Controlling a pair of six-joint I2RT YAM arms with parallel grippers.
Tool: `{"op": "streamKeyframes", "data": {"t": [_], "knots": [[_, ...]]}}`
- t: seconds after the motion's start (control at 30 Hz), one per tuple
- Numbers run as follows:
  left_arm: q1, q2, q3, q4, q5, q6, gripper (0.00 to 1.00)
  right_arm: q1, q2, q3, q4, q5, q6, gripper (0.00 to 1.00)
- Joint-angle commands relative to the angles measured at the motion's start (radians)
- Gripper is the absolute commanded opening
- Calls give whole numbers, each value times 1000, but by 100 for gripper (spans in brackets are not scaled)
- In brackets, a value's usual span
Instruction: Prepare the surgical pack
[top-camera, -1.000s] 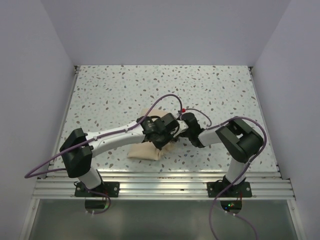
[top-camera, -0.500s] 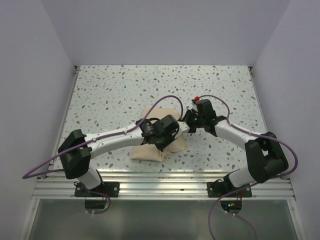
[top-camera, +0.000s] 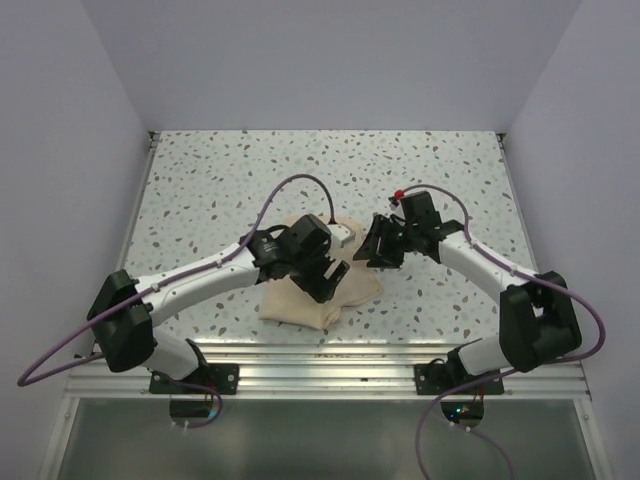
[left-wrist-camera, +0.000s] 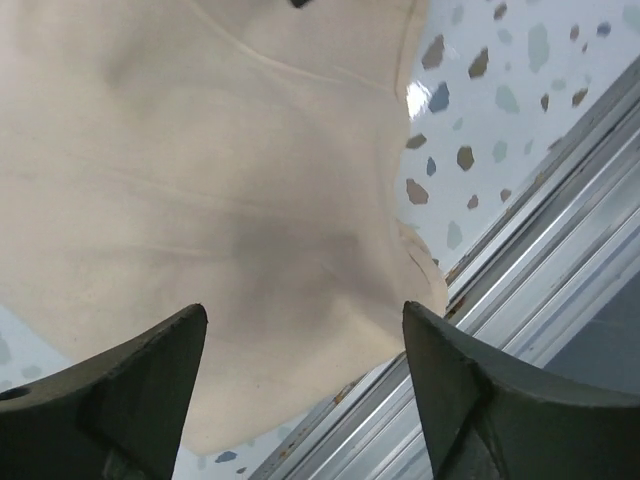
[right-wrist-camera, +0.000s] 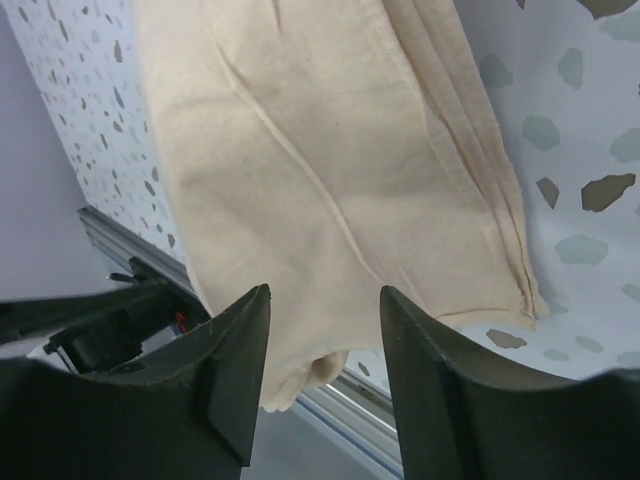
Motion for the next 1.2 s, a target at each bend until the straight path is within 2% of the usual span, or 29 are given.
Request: {"op": "streamKeyframes", "data": {"t": [0.0,0.03,0.07,0.13,0.3,0.4,0.47,0.63,0.83,0.93,1.0,1.17], "knots": [[74,-82,20,38,30,-126,85,-38,-1,65,-78,-43,-57,53],[76,-73,48,3,-46,-150,99,-63,8,72,-92,-54,-68,54],[76,-29,80,-15,-61,-156,100,-76,11,75,-113,-62,-76,55],[78,32,183,-49,-105,-164,100,-114,8,74,-126,-80,-99,56],[76,298,474,-164,-165,-227,100,-174,13,77,-175,-120,-157,57],[73,454,638,-354,-274,-279,100,-211,2,74,-188,-142,-181,57],[61,522,701,-413,-329,-317,100,-222,-4,68,-193,-159,-195,57],[-11,565,737,-531,-450,-445,100,-240,-7,52,-195,-186,-221,57],[-94,586,780,-655,-481,-589,100,-248,2,37,-195,-208,-255,56],[-120,570,720,-641,-460,-646,100,-249,-7,20,-195,-218,-269,56],[-122,559,668,-631,-493,-680,100,-249,-16,3,-198,-223,-275,56],[-119,594,674,-621,-547,-689,99,-249,-50,-27,-205,-241,-278,56]]}}
